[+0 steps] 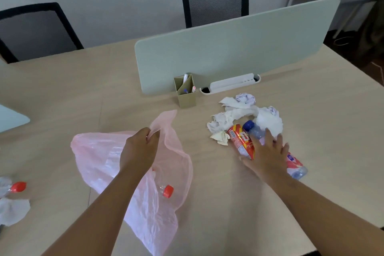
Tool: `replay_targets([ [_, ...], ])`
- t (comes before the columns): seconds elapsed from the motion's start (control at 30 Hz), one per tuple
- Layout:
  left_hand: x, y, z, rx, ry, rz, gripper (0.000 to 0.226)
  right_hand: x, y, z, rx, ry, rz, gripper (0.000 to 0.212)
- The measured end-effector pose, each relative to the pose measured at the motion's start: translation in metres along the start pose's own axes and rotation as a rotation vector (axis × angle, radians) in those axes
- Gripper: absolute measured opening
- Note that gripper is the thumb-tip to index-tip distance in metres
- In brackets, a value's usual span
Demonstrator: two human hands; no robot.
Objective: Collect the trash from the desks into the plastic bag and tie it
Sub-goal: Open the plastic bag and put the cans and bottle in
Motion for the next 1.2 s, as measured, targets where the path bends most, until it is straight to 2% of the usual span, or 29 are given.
replay_targets([
  [0.13,-0.005,0.01,0.006,0.009,-0.005,-0.006,0.045,0.017,-0.013,0.008,-0.075,-0.08,-0.057,0.082],
  [0.23,-0.006,0.012,0.002,0.012,-0.006,-0.006,0.047,0.034,-0.033,0.001,-0.258,0.114,-0.134,0.068],
  [0.3,-0.003,0.011,-0.003,0.014,-0.008,-0.003,0.048,0.063,-0.049,-0.002,-0.277,0.31,-0.28,0.064],
  [0.43,0.005,0.004,-0.011,0.015,-0.053,-0.02,0.044,0.148,-0.077,0.0,-0.112,0.399,-0.523,0.063],
  [0.57,0.009,-0.005,-0.014,0.038,-0.116,-0.03,0.041,0.214,-0.075,0.012,0.092,0.418,-0.576,0.068],
  [0.7,0.016,-0.015,-0.021,0.049,-0.13,-0.037,0.04,0.241,-0.069,0.024,0.35,0.676,-0.597,0.079],
  [0.77,0.022,-0.017,-0.024,0.048,-0.119,-0.051,0.039,0.225,-0.068,0.017,0.308,0.704,-0.613,0.074],
  [0.87,0.029,-0.018,-0.023,0.045,-0.115,-0.054,0.04,0.168,-0.056,-0.002,-0.006,0.552,-0.567,0.059],
  [1.0,0.027,-0.015,-0.009,0.068,-0.078,-0.046,0.033,0.056,-0.02,-0.014,-0.251,0.244,-0.245,0.058],
  [1.1,0.021,-0.011,0.0,0.074,-0.048,-0.037,0.034,-0.018,-0.011,-0.013,-0.246,0.175,0.002,0.067],
  [1.2,0.012,-0.007,0.002,0.064,-0.017,-0.026,0.036,-0.052,-0.022,0.004,-0.109,0.089,0.069,0.089],
])
Point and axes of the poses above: each hand's wrist, its own y-axis towards the middle knuckle, its own z-axis out of the palm, x = y × z, the point moved 8 cm from there along y, towards the middle knuckle, and after that the axes turned 4 degrees about x, right-handed, at the moved point
